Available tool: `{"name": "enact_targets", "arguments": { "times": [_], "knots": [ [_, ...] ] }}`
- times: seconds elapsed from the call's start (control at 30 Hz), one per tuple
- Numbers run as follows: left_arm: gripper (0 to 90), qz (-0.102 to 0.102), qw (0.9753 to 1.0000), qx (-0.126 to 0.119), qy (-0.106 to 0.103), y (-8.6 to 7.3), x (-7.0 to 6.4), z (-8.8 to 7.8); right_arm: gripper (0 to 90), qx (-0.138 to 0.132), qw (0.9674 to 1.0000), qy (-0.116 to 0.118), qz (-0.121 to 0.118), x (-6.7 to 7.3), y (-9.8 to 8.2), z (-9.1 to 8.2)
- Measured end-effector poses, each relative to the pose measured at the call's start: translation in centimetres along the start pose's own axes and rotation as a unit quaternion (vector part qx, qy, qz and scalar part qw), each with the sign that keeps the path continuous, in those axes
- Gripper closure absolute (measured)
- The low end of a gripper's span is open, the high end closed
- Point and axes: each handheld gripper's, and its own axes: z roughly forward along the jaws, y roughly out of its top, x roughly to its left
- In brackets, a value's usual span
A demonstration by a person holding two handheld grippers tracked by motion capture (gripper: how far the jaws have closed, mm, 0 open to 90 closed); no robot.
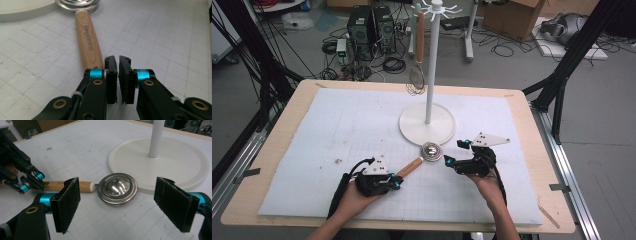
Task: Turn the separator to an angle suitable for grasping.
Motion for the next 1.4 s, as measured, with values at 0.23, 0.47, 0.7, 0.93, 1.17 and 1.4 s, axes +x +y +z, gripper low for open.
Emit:
{"name": "enact_targets", "arguments": {
  "times": [0.23,0.47,0.7,0.93,1.17,1.4],
  "knots": [
    [83.6,-0.005,0.9999,-0.001,0.010,-0.2,0.4,-0.3,20.4,0.003,1.0000,0.002,-0.001,0.0,0.0,0.1],
    [83.6,-0.007,0.9998,0.001,0.019,-0.4,0.9,-0.6,20.4,0.005,1.0000,0.004,0.000,0.1,-0.1,0.2],
    [83.5,-0.007,0.9996,0.001,0.026,-0.5,1.3,-0.8,20.4,0.008,1.0000,0.006,-0.001,0.1,-0.1,0.3],
    [83.4,-0.009,0.9994,-0.004,0.033,-0.6,1.7,-1.1,20.3,0.011,0.9999,0.007,0.000,0.1,-0.2,0.4],
    [83.2,-0.013,0.9993,-0.005,0.036,-0.7,2.0,-1.3,20.4,0.011,0.9999,0.008,0.001,0.1,-0.2,0.5],
    [82.2,-0.014,0.9993,-0.011,0.033,-0.7,2.2,-1.6,20.4,0.011,0.9999,0.011,0.002,0.0,-0.3,0.5]
  ]
}}
